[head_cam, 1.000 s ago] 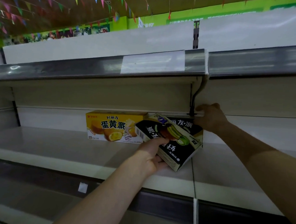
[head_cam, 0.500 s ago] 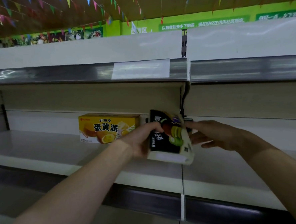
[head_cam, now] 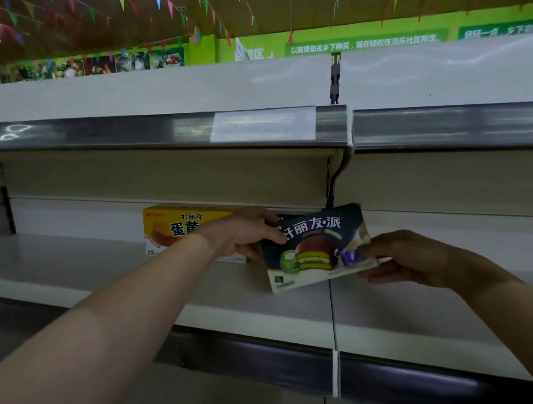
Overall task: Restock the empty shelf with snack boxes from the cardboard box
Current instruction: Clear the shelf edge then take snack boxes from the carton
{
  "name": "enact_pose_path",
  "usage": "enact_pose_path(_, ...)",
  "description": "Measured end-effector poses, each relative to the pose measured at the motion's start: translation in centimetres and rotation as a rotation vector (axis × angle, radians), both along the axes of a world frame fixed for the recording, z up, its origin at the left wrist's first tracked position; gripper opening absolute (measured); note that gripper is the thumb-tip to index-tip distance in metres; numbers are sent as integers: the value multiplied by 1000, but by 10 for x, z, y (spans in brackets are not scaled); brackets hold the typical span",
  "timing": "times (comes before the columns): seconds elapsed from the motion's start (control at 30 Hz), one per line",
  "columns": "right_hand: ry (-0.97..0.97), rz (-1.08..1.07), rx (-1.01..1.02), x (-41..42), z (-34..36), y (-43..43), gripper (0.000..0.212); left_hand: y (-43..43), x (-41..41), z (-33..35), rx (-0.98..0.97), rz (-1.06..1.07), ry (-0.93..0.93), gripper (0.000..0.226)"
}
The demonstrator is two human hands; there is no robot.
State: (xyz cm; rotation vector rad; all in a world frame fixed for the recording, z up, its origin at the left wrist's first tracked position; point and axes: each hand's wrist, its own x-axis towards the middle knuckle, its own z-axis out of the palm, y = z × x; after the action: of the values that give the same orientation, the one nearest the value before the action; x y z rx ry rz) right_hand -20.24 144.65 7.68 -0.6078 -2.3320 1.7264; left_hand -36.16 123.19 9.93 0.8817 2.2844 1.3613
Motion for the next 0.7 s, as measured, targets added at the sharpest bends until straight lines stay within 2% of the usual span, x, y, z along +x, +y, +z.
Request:
enact_pose_path(0.13,-136,-42,269,-17,-8,-9,26,15,-6,-4,-50,77,319,50)
enact_pose_path(0.27,-153,-113,344,-32,-16,-15,33,30,-12,-15,-86,133,534,50)
enact_pose_path(0.37,-105,-123,366,-37,-16,-18,56,36,-15,-22,-136,153,694,53)
enact_pose_path(0.47,-8,-145,407,-40,-13,-19,89,38,-19,-30,-216,129,716,73)
enact_pose_path(0.53,25,-121,434,-44,-10,-20,101,39,-21,-34,-283,110,696,90)
enact_pose_path(0.6,46,-89,420,-48,-8,-19,99,41,-21,-36,-321,82,674,99)
enact_pose_path(0.7,73,-64,367,-54,-8,-14,85,44,-23,-35,-325,79,670,98)
